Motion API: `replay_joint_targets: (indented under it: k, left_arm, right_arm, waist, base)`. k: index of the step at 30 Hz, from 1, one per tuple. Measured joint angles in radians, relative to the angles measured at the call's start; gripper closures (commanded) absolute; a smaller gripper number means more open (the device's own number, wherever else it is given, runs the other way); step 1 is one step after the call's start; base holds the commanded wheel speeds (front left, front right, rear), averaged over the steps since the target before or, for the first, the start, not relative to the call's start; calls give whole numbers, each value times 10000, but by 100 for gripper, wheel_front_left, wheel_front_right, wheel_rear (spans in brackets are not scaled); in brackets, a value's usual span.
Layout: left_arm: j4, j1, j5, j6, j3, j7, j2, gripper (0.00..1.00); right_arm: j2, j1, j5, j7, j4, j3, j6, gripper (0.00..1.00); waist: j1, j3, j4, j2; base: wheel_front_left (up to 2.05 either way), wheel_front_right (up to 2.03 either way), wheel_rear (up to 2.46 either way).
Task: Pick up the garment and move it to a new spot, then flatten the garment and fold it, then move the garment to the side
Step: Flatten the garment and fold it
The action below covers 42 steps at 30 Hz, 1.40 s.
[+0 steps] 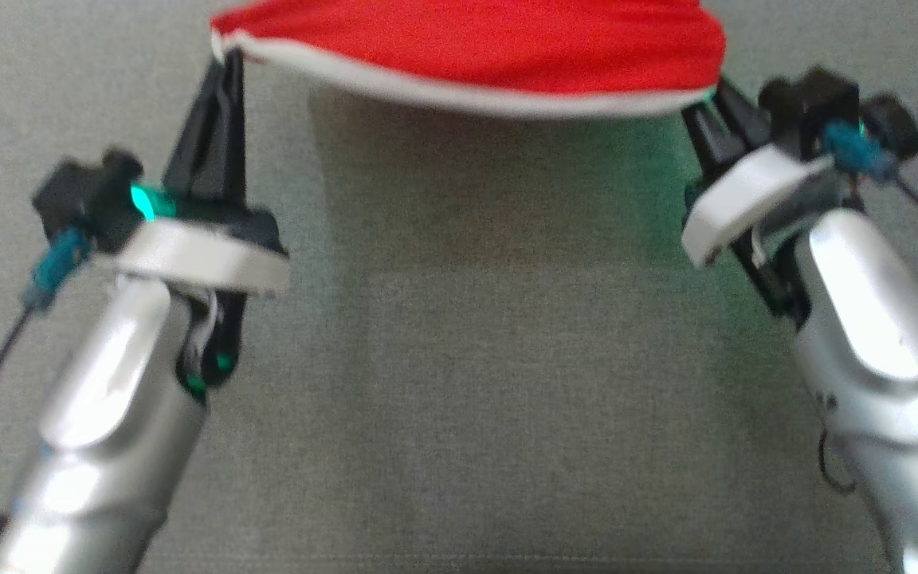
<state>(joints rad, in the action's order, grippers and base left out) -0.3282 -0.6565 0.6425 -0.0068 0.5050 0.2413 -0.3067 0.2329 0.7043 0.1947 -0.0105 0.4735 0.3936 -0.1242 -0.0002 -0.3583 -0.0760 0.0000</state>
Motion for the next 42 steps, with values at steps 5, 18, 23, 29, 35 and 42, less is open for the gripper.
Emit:
replay_joint_targets:
  k: [5, 18, 23, 29, 35, 42]
  left_arm:
    - [1137, 1834, 2, 270, -244, 81, -21, 100]
    - [5381, 7358, 0, 1718, -176, -370, -1104, 100]
    - [6134, 8062, 2, 2023, -146, -798, -1371, 100]
    - [5731, 7712, 309, 1806, -59, -1275, -1442, 100]
    - [4358, 5741, 376, 957, 163, -2000, -1442, 100]
    - [1912, 2571, 775, -332, 376, -3662, -1480, 100]
  right_arm:
    - [36, -1925, 267, 148, -1338, -244, 0, 100]
    - [31, -8677, 286, 2357, -6460, -1522, 0, 100]
    - [-140, -9573, 221, 2847, -7352, -1789, 0, 100]
    - [-395, -9559, 257, 3193, -7292, -1910, 0, 100]
    - [-441, -8248, 782, 3661, -6521, -1856, 0, 100]
    - [-685, -5874, 1398, 4408, -5026, -1737, 0, 100]
  waist:
    - [-1, 742, -15, 0]
    - [-3, 3212, 102, 1]
    - [-4, 3435, 276, 1]
    - [3, 3089, 397, 1]
    - [5, 2419, 542, 0]
    - [5, 1428, 931, 0]
  base:
    - [0, 0, 0]
    - [0, 0, 0]
    - [0, 0, 0]
    - [0, 0, 0]
    - [0, 0, 0]
    - [0, 0, 0]
